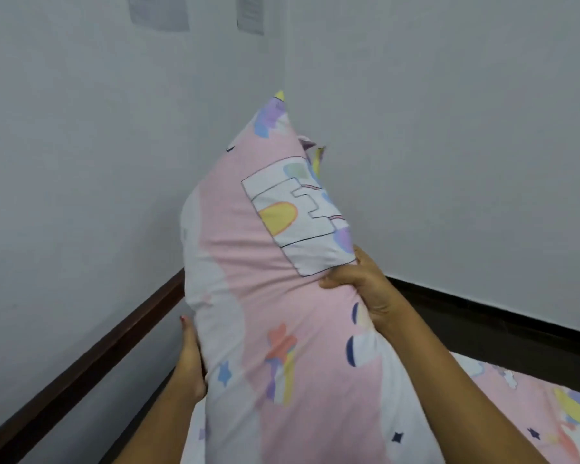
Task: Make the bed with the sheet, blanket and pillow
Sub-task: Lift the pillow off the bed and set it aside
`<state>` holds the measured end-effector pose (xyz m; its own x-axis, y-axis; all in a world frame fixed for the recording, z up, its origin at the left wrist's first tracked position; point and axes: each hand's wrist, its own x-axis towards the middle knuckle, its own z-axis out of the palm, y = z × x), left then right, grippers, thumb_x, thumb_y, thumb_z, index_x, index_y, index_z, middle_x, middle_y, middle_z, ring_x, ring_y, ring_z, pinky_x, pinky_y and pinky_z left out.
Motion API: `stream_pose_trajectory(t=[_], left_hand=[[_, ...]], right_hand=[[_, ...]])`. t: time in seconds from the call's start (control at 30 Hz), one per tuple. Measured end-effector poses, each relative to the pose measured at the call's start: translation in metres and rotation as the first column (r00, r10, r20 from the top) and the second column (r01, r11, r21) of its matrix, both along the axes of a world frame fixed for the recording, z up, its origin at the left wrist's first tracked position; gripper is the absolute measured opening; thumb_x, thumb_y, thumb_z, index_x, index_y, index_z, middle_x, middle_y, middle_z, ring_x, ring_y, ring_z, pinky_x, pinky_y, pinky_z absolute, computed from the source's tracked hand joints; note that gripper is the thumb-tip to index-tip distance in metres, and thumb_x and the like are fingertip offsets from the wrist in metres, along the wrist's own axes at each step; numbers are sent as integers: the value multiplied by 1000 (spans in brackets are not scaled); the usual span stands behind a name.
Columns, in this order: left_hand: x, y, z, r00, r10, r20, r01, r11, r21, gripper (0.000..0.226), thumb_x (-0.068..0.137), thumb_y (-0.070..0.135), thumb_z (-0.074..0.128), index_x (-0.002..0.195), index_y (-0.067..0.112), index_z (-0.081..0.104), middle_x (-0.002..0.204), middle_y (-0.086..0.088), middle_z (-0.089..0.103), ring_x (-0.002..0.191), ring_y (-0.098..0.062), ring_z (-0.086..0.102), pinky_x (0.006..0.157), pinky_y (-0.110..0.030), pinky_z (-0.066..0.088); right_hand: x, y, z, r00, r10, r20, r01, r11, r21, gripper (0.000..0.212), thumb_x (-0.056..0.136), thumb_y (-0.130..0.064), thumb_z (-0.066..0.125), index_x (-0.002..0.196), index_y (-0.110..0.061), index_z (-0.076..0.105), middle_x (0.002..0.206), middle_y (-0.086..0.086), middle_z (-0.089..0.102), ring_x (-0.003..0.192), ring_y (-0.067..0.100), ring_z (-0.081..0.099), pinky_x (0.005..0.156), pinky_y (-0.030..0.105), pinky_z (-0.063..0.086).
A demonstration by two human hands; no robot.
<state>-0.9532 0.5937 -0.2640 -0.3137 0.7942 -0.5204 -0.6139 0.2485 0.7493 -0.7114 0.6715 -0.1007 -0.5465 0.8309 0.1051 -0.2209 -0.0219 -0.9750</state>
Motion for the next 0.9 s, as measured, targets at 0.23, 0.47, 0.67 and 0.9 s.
stream_pose_trajectory(t=[0.23,0.47,0.67,0.9], left_hand=[[16,-39,64,983,171,-65,-145,946,291,26,99,40,39,108,25,59,77,2,74,71,-17,71,57,-27,56],[-14,-97,85,923,350,-162,-280,896,343,38,84,30,67,120,19,62,122,-18,63,99,-35,64,87,-46,51],[-20,-168,102,844,514,-155,-445,831,333,52,58,38,79,107,24,68,106,-13,71,98,-36,67,88,-59,50],[-59,-291,100,667,716,-207,-641,692,331,58,56,36,77,109,16,67,107,-17,69,99,-36,66,91,-56,50]], right_hand=[[39,-43,28,998,56,14,-55,998,-28,52,55,5,59,104,-12,66,91,7,73,80,20,70,67,26,57],[44,-80,9,995,-76,69,88,978,-191,33,85,-29,69,116,-21,62,103,3,71,81,13,67,72,25,53],[4,-83,-26,973,35,229,52,931,-361,55,80,-70,51,116,-30,64,103,2,73,94,24,68,82,39,54],[-96,-139,-60,923,167,346,-38,936,-351,87,60,-57,81,129,-11,55,108,15,69,91,33,69,76,44,57]])
